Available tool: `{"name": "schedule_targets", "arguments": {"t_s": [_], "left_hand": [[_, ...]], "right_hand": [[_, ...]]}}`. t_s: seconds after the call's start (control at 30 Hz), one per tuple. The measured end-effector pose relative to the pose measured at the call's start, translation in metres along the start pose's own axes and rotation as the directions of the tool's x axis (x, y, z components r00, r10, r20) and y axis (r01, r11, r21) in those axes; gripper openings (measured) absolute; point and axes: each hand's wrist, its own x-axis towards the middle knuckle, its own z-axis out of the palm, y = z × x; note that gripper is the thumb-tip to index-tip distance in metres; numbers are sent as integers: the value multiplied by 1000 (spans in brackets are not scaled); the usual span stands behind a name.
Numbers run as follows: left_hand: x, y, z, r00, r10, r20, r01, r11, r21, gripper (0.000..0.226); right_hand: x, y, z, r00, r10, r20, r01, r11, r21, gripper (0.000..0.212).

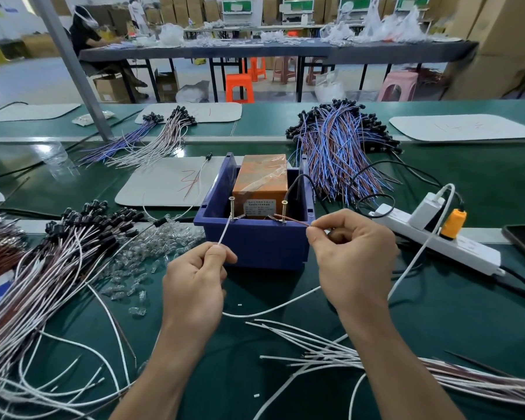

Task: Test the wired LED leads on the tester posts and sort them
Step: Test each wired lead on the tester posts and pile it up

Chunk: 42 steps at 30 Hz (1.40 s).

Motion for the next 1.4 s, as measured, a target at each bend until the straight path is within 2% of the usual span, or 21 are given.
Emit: {"name": "schedule_targets", "arguments": {"t_s": [0.33, 0.63, 0.93, 1.07, 1.17, 1.23, 1.33, 1.4], "left_hand": [[-2, 0, 0, 1000, 11, 9, -11, 1000, 5, 28], [0, -2, 0, 1000, 10, 5, -10, 1000, 16, 37], [-1, -3, -1, 1000, 1, 13, -1, 1000, 2, 34], [-5, 0, 1, 999, -35, -24, 33, 996, -85, 22], [-11, 2, 2, 1000, 11, -14, -14, 987, -162, 16], [-15, 3, 2, 996, 86, -9, -86, 984, -153, 8], [-16, 5, 1, 985, 168, 47, -165, 983, -75, 19], [-17, 5, 2, 978, 193, 82, -190, 981, -45, 17]], "right_hand": [[2, 1, 3, 1000, 24, -13, -24, 1000, 2, 20], [1, 0, 4, 999, -3, -51, -1, 997, -77, 22], [-1, -2, 2, 999, -37, -37, 34, 996, -86, 21], [-11, -6, -4, 987, -157, 36, 159, 985, -66, 14], [-17, -8, -8, 962, -212, 171, 223, 973, -50, 9], [-19, -8, -9, 941, -232, 248, 245, 969, -23, 4], [-22, -8, -10, 925, -250, 286, 260, 966, 4, 9], [-23, -8, -10, 918, -253, 306, 264, 964, 4, 12]]}}
